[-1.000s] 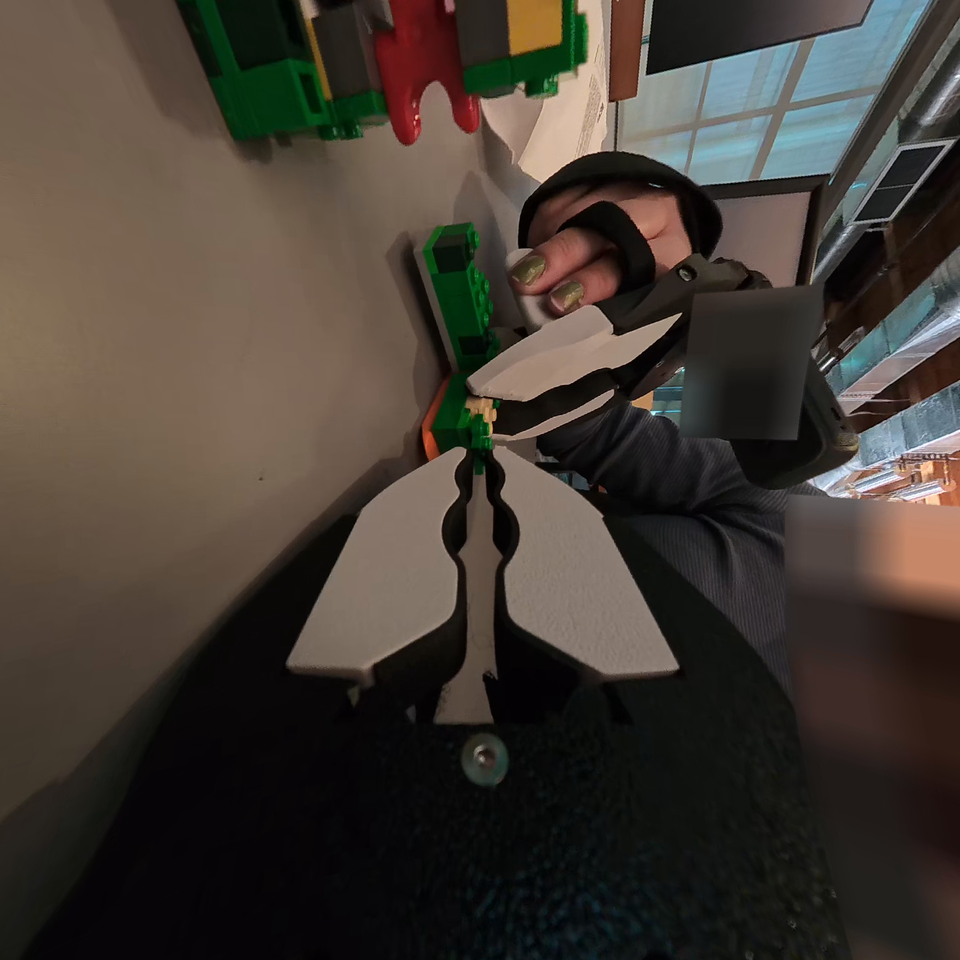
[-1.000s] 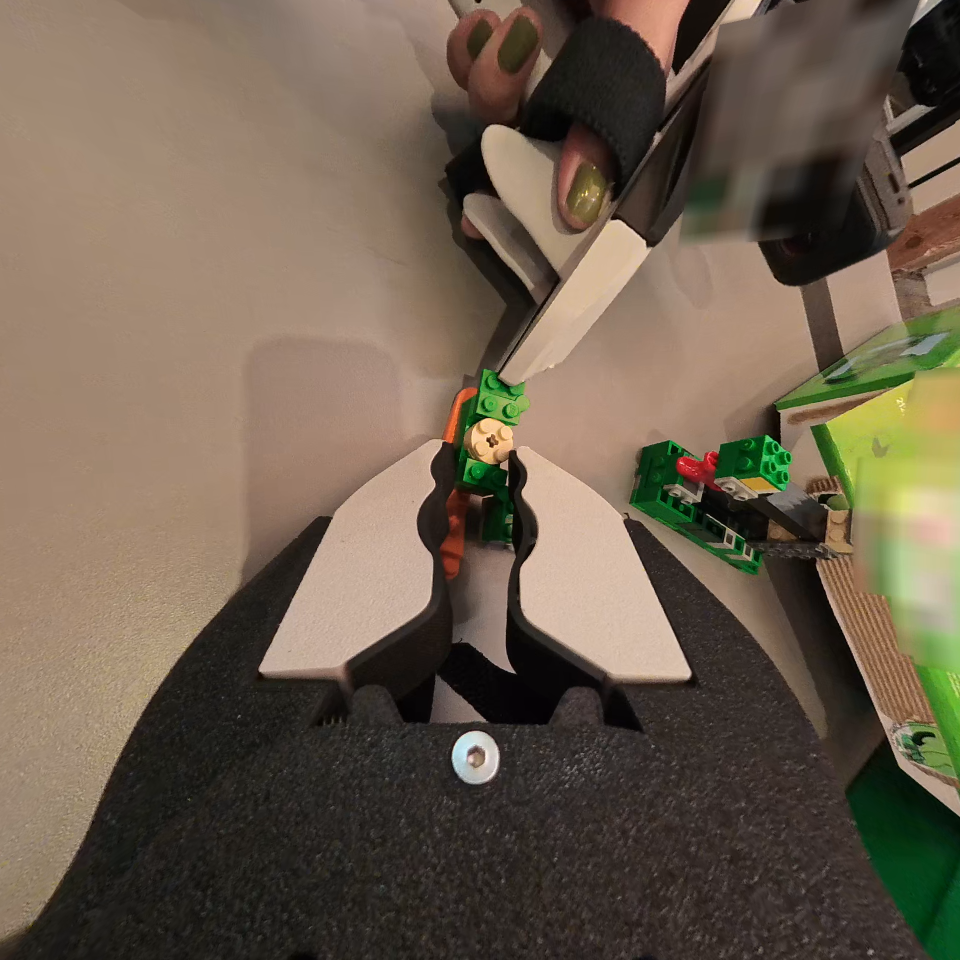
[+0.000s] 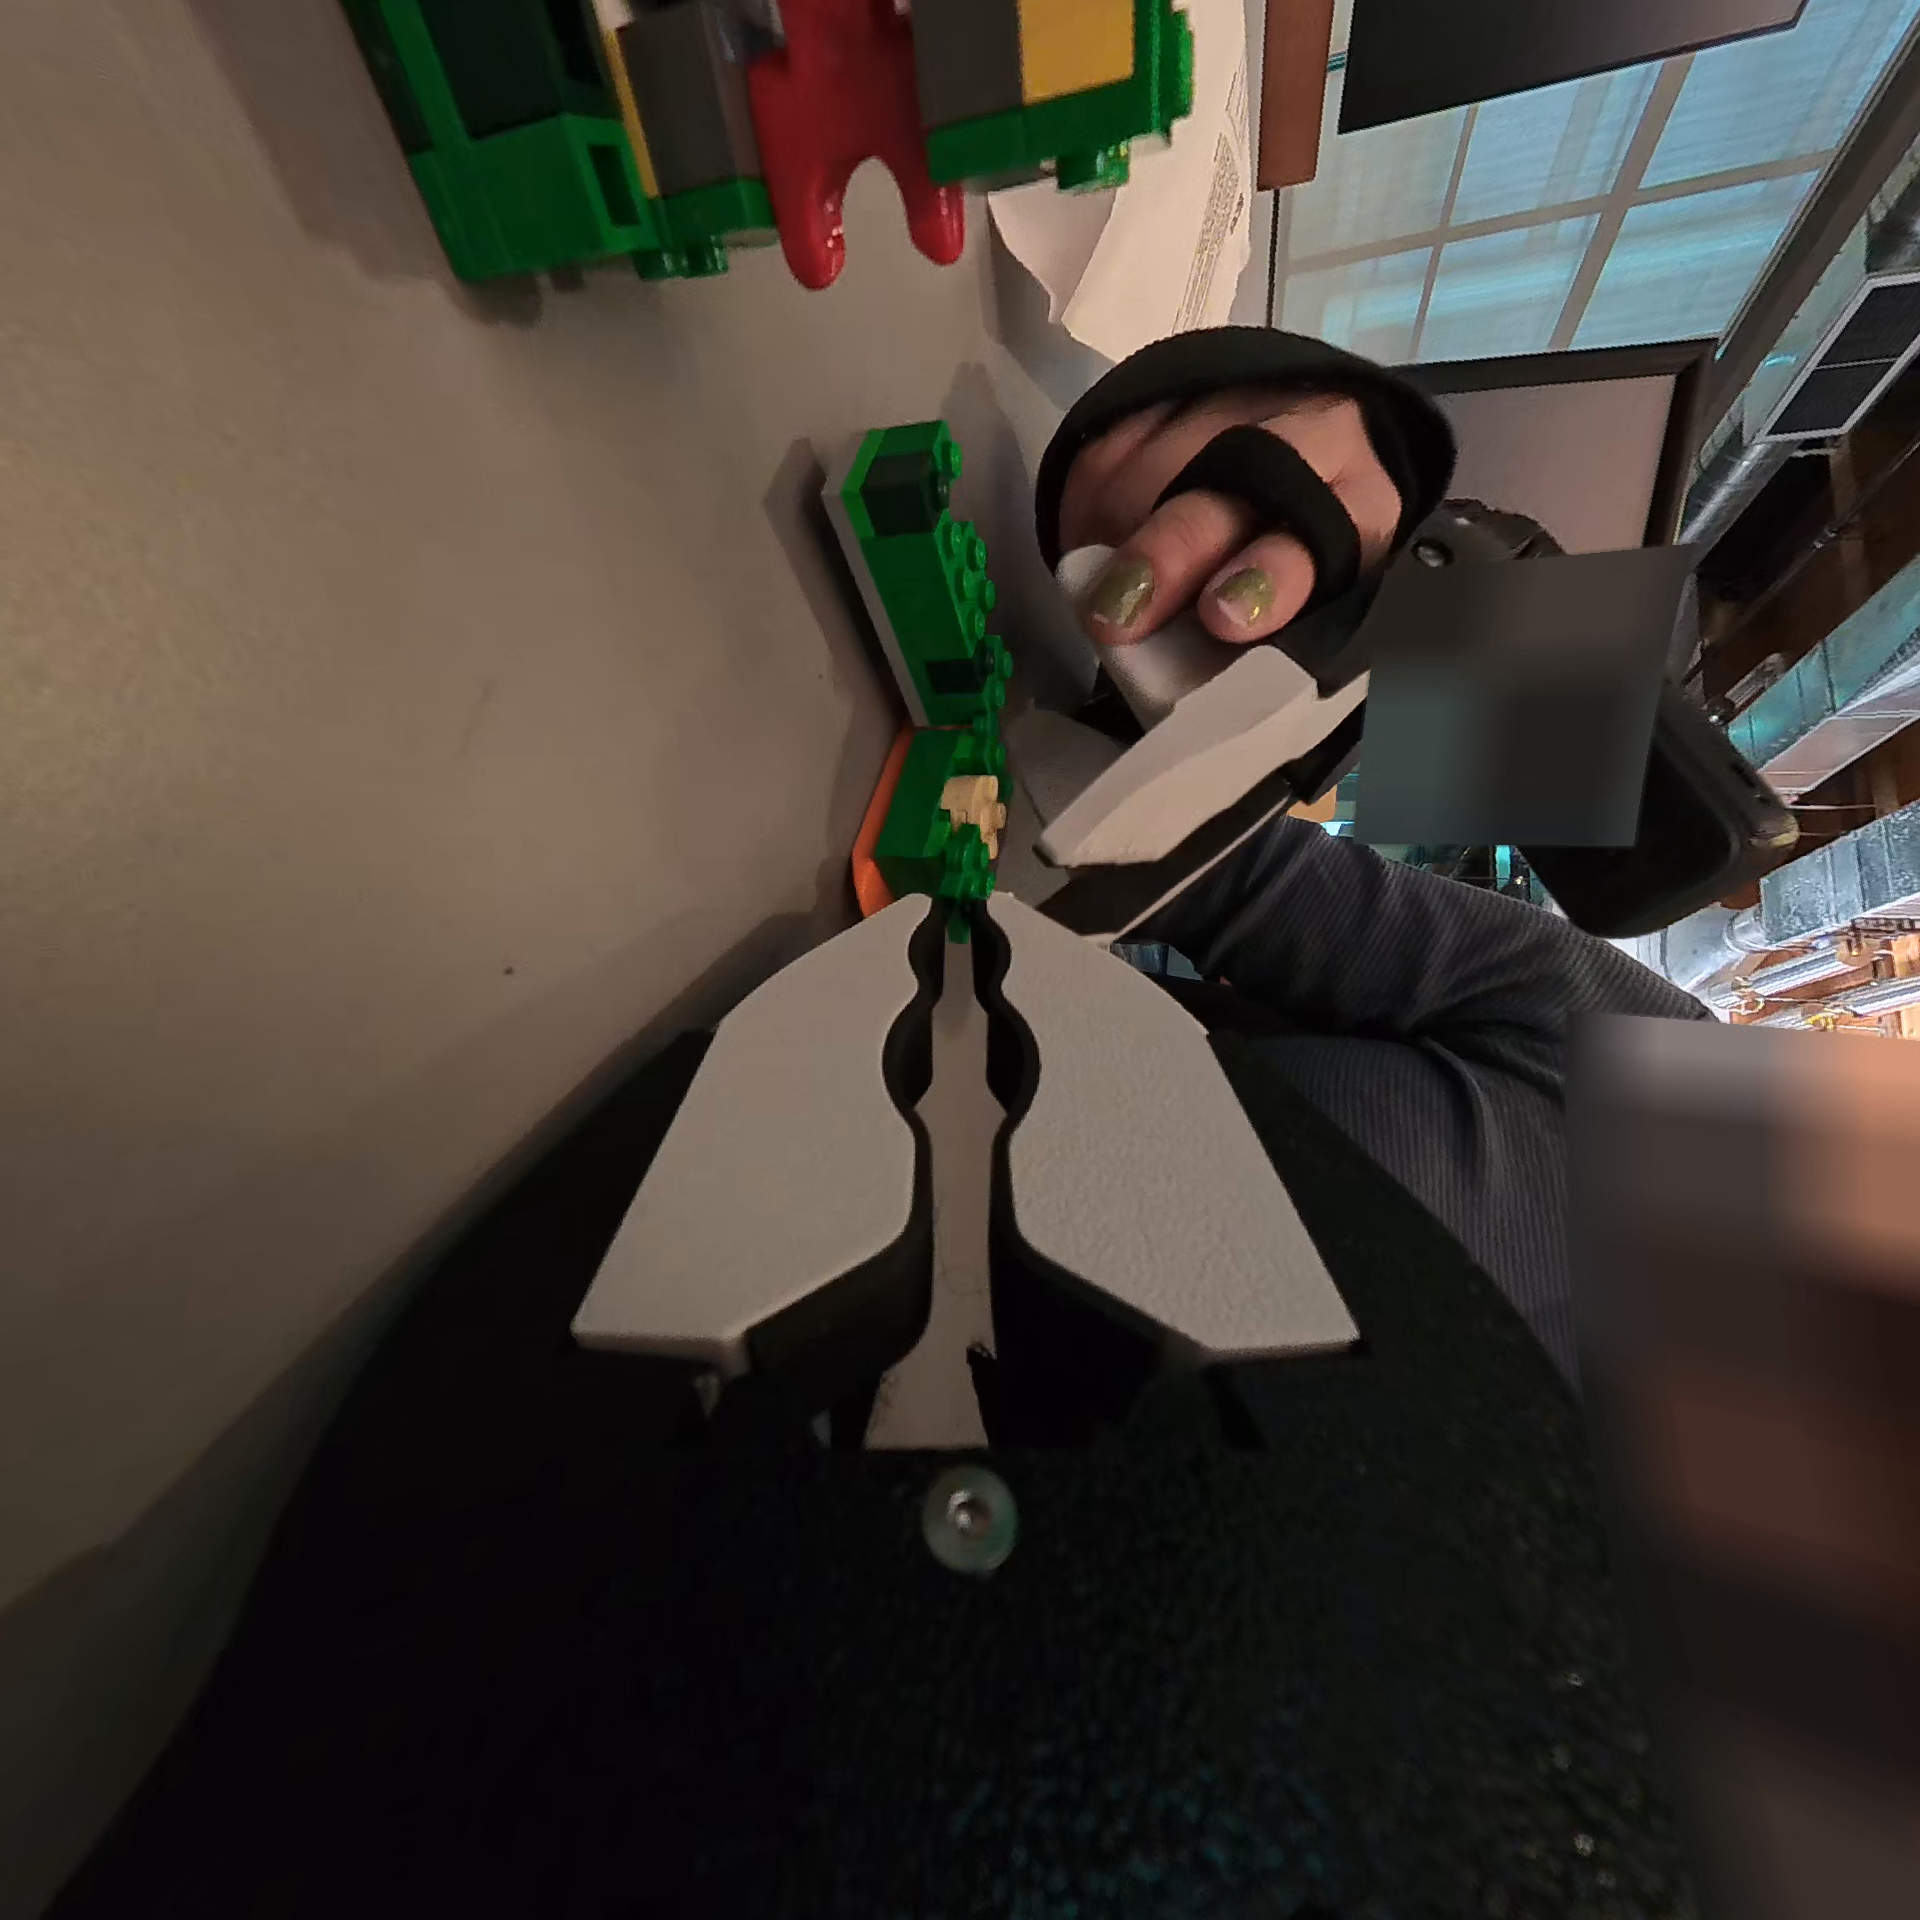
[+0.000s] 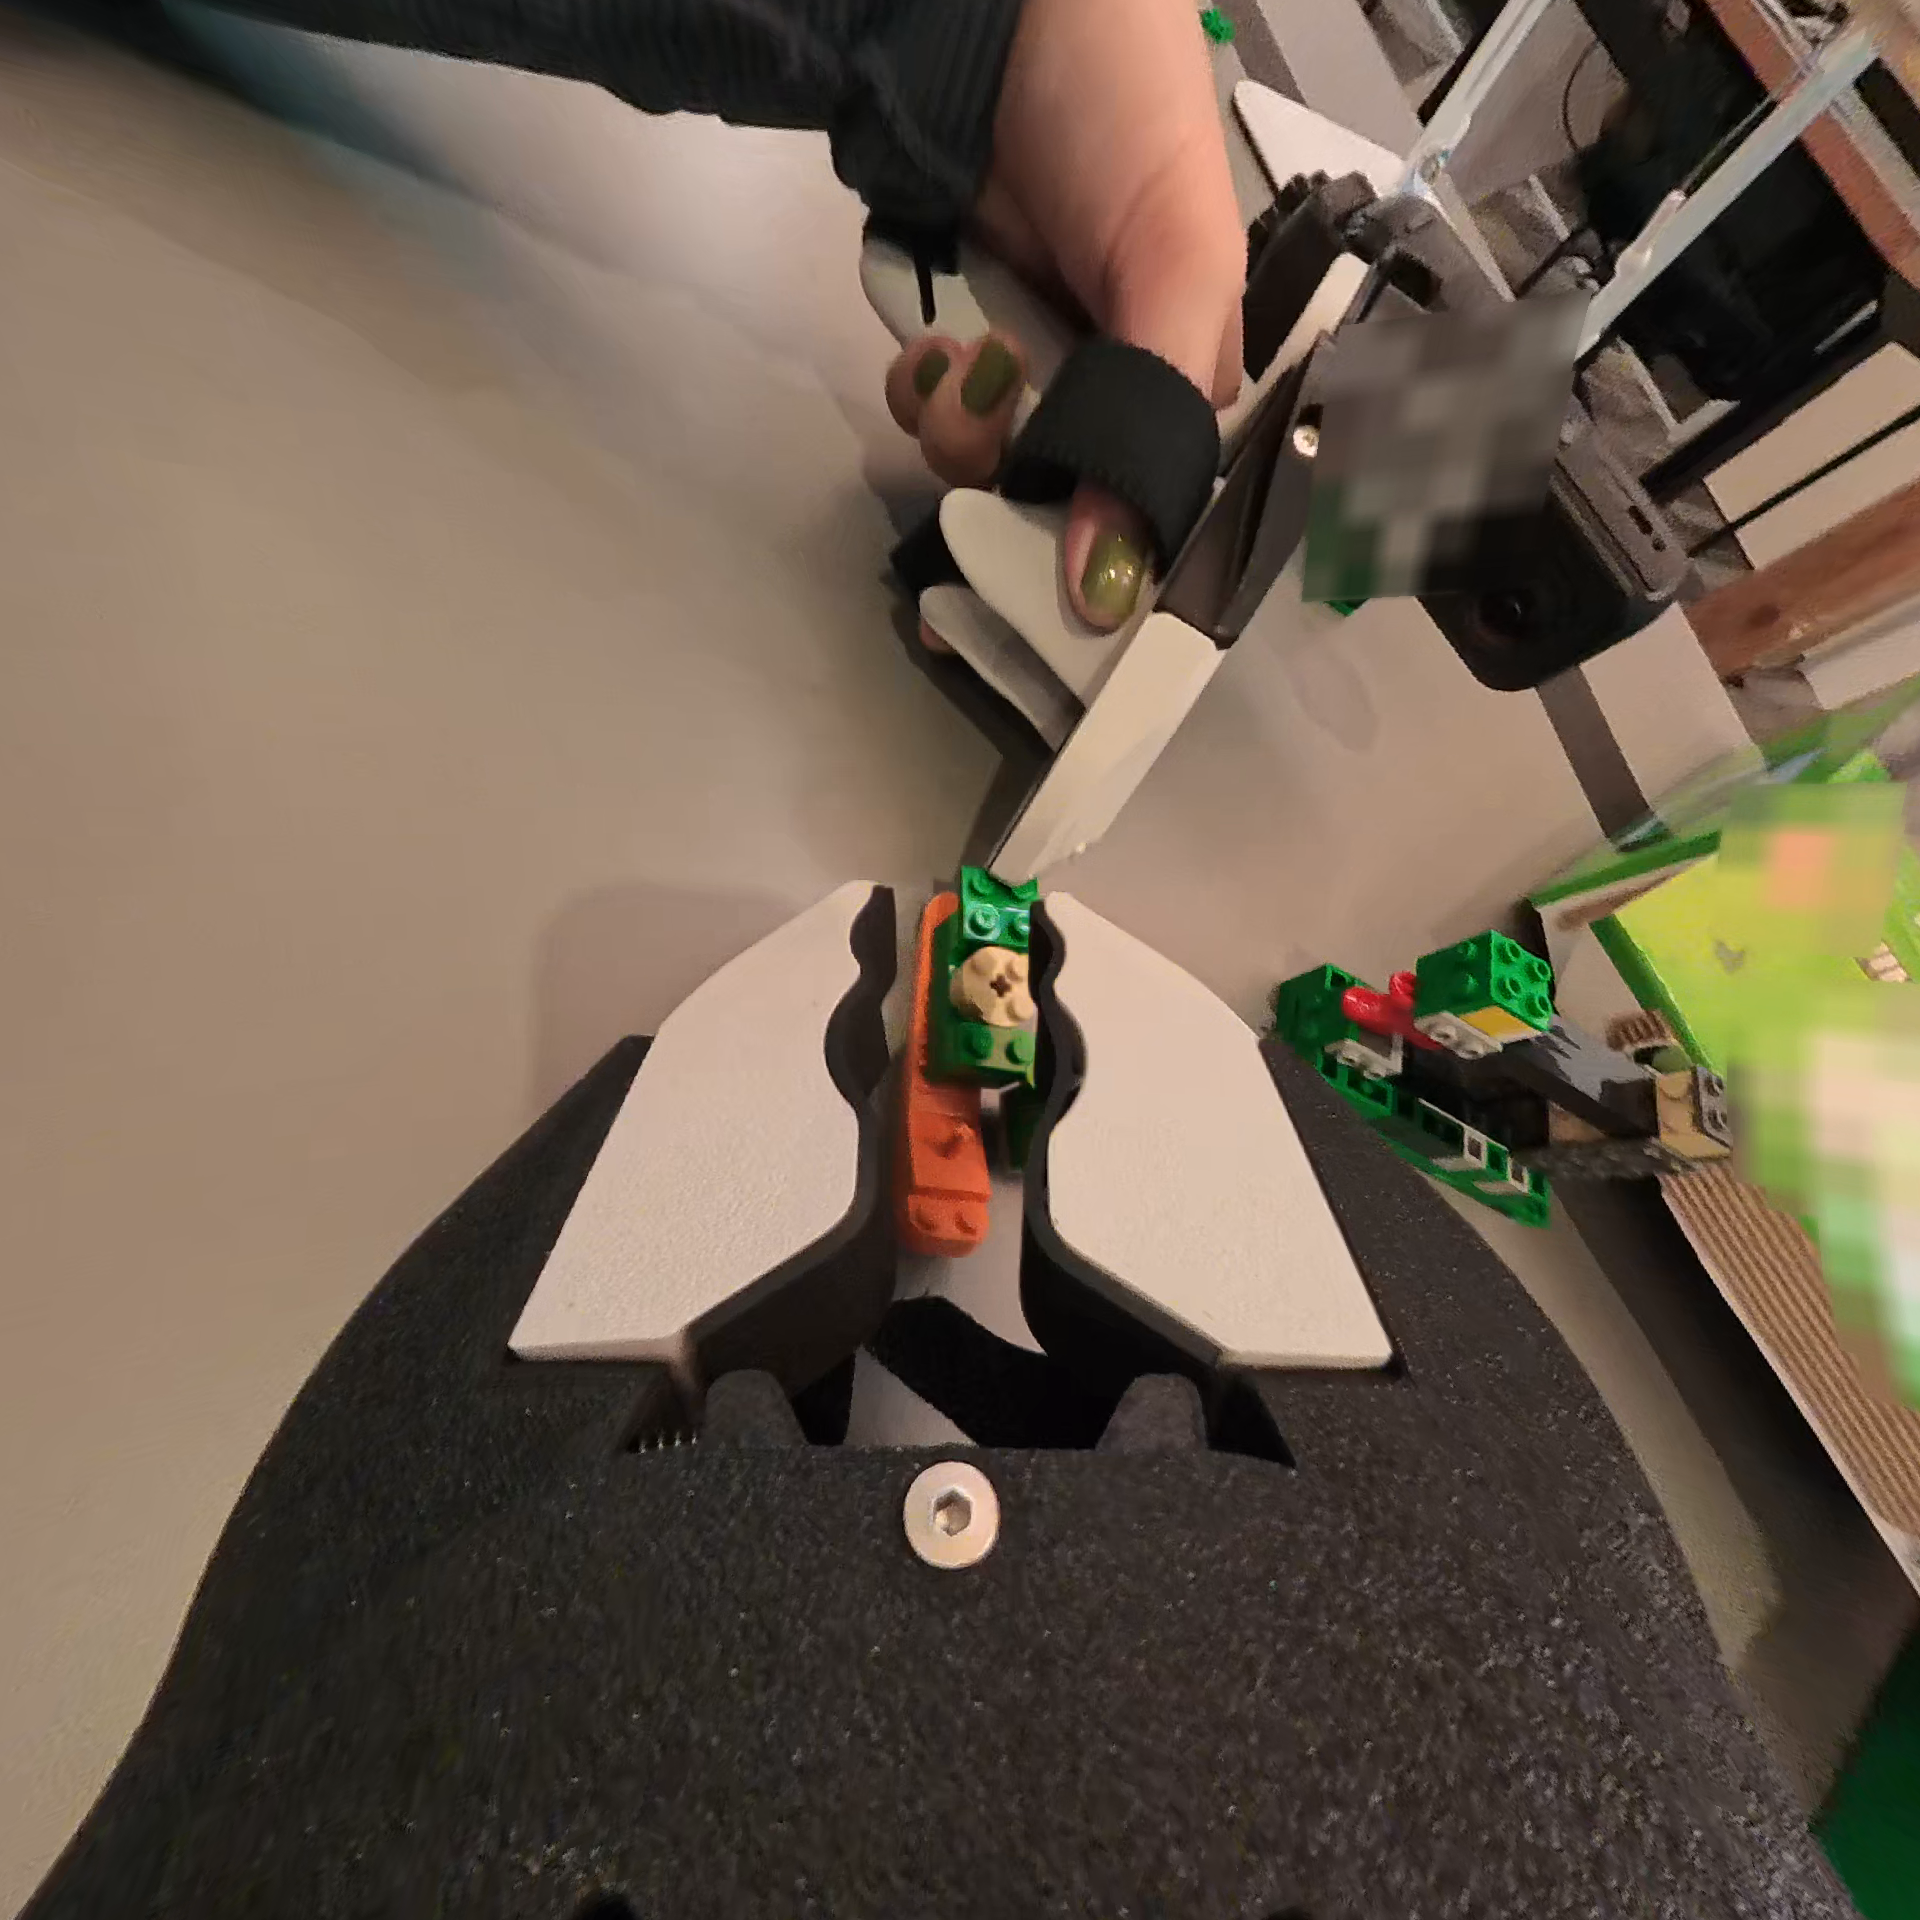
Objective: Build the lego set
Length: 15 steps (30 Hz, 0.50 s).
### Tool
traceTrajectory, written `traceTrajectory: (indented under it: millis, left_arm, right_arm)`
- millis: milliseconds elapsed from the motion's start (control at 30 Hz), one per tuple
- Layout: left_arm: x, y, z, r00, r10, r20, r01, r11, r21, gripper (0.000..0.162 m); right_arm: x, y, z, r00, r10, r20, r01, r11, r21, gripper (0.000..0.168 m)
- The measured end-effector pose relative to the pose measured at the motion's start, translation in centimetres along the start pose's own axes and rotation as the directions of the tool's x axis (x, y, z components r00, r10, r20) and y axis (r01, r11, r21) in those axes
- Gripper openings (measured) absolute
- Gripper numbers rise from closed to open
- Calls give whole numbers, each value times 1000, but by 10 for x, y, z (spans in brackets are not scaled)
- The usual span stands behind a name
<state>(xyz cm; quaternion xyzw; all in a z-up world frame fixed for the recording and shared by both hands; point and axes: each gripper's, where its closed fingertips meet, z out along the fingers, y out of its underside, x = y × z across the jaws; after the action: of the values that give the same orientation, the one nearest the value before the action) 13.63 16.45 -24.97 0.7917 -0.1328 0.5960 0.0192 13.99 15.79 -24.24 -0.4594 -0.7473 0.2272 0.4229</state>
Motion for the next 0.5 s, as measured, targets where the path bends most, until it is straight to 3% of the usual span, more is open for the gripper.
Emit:
traceTrajectory:
  millis: [500]
  left_arm:
    - [-1,1,1,1000,3,11,-3,1000,-6,5]
  right_arm:
    - [-1,5,6,999,35,5,-34,998,-47,9]
